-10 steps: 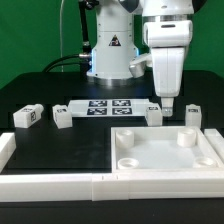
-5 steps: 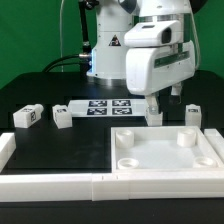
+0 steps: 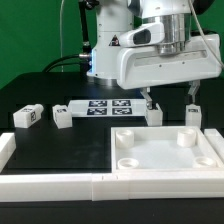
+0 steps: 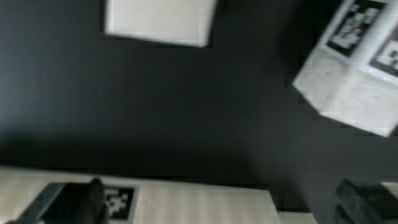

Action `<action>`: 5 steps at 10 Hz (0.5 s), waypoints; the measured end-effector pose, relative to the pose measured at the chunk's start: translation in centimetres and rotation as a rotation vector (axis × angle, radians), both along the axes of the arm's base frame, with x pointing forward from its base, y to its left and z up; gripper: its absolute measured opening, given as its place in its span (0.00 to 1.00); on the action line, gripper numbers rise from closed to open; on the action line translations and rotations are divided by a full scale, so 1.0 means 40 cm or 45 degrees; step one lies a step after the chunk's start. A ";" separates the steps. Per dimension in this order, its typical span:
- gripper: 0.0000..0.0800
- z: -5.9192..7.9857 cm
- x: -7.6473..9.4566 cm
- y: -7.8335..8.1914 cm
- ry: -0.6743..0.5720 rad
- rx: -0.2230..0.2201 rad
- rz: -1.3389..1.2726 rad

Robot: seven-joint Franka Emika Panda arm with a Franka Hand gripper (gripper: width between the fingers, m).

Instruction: Assemble one leg

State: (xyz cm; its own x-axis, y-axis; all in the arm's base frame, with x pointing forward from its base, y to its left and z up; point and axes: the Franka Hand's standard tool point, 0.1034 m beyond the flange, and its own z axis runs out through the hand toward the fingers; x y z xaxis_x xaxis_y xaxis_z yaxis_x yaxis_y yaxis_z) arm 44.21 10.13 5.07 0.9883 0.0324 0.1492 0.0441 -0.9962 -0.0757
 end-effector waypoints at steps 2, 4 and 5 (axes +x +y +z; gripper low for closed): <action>0.81 -0.012 -0.020 0.045 0.030 0.062 -0.325; 0.81 -0.013 -0.031 0.074 0.045 0.084 -0.427; 0.81 -0.013 -0.035 0.087 0.047 0.086 -0.415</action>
Offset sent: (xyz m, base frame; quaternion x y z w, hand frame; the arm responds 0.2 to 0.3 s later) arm -0.0106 0.0235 -0.0014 0.0074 0.0062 0.1429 0.9897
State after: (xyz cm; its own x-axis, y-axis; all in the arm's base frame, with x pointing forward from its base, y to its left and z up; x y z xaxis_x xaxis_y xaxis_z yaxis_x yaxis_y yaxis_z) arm 42.79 13.62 4.53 0.9497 -0.2951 0.1043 -0.2801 -0.9500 -0.1377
